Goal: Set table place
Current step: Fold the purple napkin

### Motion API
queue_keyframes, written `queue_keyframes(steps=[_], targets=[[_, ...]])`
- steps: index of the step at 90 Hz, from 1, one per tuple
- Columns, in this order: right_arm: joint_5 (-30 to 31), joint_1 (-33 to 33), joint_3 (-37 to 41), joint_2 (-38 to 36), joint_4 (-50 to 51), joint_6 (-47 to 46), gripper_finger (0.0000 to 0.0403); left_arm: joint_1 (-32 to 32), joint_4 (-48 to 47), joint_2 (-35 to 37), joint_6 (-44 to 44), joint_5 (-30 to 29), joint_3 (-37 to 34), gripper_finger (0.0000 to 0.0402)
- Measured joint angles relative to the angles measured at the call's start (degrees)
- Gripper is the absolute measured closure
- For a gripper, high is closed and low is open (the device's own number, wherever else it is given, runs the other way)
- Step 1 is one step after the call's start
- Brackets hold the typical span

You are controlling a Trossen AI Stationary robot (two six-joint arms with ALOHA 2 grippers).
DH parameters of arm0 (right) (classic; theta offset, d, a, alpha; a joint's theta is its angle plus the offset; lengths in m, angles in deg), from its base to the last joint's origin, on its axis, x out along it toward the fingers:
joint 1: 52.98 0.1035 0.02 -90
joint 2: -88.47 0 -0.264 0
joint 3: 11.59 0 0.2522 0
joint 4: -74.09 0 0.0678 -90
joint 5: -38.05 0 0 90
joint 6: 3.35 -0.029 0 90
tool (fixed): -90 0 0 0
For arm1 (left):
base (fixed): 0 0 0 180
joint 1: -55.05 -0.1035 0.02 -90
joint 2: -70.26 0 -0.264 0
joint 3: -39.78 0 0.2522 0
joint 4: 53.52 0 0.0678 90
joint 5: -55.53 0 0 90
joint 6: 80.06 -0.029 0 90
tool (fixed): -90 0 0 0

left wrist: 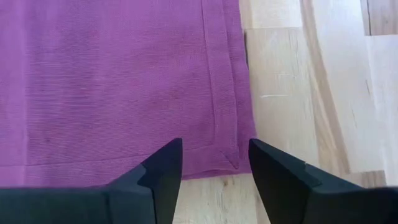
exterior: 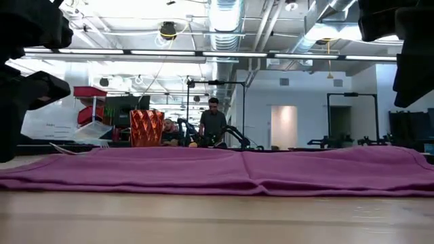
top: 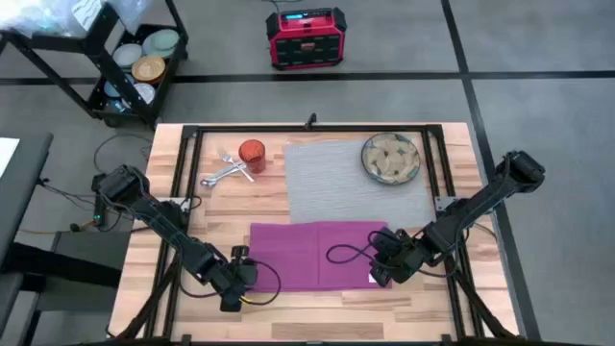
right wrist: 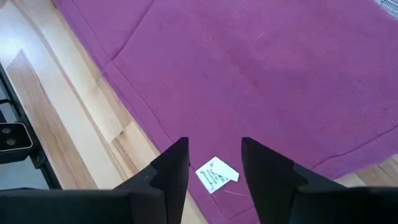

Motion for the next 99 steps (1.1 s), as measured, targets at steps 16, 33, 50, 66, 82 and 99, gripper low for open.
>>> queue_keyframes(steps=[16,33,50,66,82,99], targets=[[0.0,0.0,0.0,0.0,0.0,0.1,0.027,0.0,-0.2,-0.4,-0.2,0.1,0.0,0.0268],[0.0,0.0,0.0,0.0,0.2,0.3,0.027,0.0,0.8,-0.4,-1.0,0.0,0.0,0.029],[0.0,0.0,0.0,0.0,0.7,0.3,0.027,0.0,0.9,-0.4,-1.0,0.1,0.0,0.0304],[0.0,0.0,0.0,0.0,1.6,0.3,0.027,0.1,0.9,-0.4,-1.0,0.1,0.0,0.0307],[0.0,0.0,0.0,0.0,1.5,1.2,0.027,0.1,1.6,-0.5,-1.4,1.4,0.0,0.0298],[0.0,0.0,0.0,0.0,1.6,1.8,0.027,0.1,2.0,-0.5,-0.9,2.3,-1.3,0.0294]])
